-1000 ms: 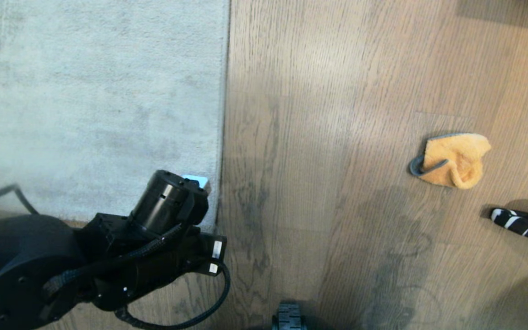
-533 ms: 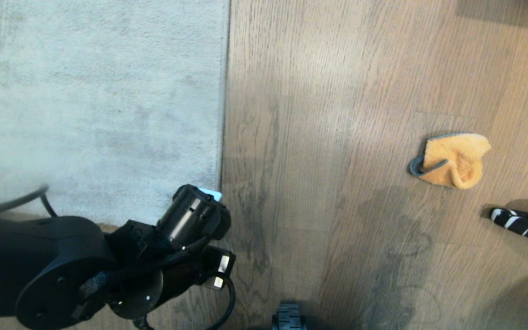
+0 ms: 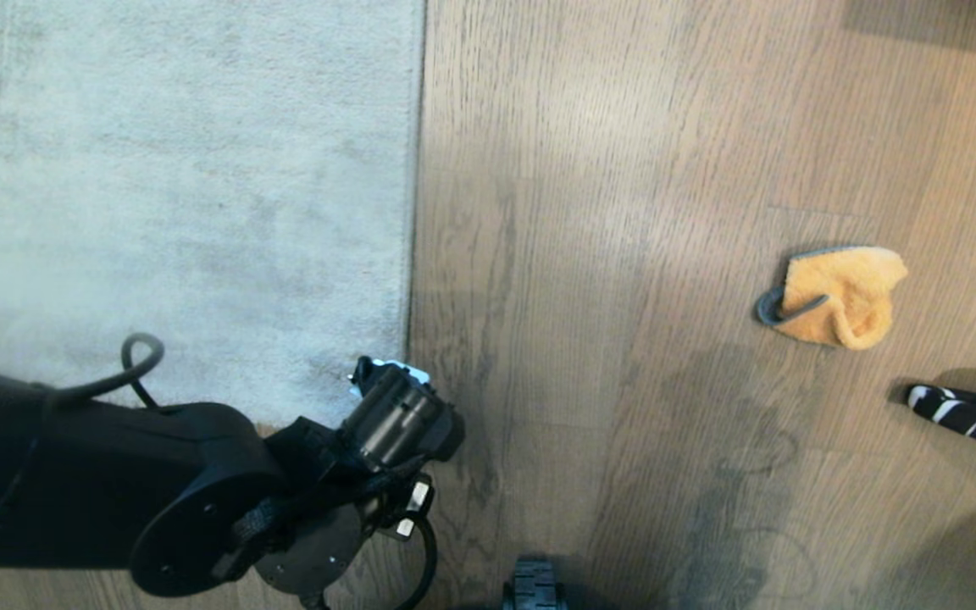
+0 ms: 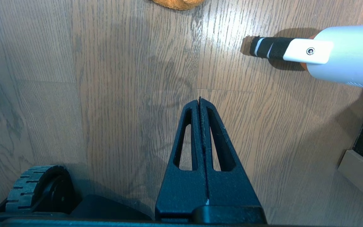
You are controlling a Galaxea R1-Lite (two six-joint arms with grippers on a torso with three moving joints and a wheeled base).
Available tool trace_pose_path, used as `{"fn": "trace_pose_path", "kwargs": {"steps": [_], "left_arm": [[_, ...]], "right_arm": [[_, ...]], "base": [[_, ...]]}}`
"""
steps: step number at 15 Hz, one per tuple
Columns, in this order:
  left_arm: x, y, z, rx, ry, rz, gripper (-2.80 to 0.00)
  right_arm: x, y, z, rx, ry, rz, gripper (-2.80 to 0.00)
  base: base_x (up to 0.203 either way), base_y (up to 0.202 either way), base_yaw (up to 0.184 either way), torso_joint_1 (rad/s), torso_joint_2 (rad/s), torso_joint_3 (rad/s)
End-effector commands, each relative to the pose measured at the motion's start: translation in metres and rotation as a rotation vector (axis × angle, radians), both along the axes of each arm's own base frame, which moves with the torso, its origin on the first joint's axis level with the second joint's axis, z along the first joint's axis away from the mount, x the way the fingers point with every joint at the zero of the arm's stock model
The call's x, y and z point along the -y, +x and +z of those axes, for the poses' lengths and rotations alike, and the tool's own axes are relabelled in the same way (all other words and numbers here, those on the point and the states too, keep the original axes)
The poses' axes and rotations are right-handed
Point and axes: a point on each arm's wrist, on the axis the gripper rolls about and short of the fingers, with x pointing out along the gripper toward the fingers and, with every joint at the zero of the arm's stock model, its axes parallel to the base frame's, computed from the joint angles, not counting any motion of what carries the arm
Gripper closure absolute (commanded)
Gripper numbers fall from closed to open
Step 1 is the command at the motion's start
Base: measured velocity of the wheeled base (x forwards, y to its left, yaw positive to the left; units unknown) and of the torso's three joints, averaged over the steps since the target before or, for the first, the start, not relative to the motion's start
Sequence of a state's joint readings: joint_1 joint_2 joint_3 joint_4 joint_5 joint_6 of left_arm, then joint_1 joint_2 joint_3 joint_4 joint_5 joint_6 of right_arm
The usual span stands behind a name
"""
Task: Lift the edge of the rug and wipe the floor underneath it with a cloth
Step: Lift up the carpet
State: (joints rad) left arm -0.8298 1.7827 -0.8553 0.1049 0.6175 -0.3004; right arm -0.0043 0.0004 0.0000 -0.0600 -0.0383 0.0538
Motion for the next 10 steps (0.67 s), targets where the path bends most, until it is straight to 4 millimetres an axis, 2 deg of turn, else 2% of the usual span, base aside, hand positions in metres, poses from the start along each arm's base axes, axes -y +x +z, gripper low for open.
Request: {"fn": "trace_pose_path", "kwargs": {"steps": [1, 10], "left_arm": [[0.002, 0.004, -0.009, 0.000, 0.067, 0.008, -2.80], [0.006, 0.017, -0.030, 0.061, 0.335, 0.033, -2.80]], "right_arm": [[0.000, 0.000, 0.000, 0.001, 0.000, 0.000, 0.00], [0.000, 0.000, 0.000, 0.001, 0.001, 0.001, 0.00]], "base": [[0.000, 0.000, 0.000, 0.000, 0.00, 0.000], [0.000, 0.000, 0.000, 0.000, 0.00, 0.000]]}}
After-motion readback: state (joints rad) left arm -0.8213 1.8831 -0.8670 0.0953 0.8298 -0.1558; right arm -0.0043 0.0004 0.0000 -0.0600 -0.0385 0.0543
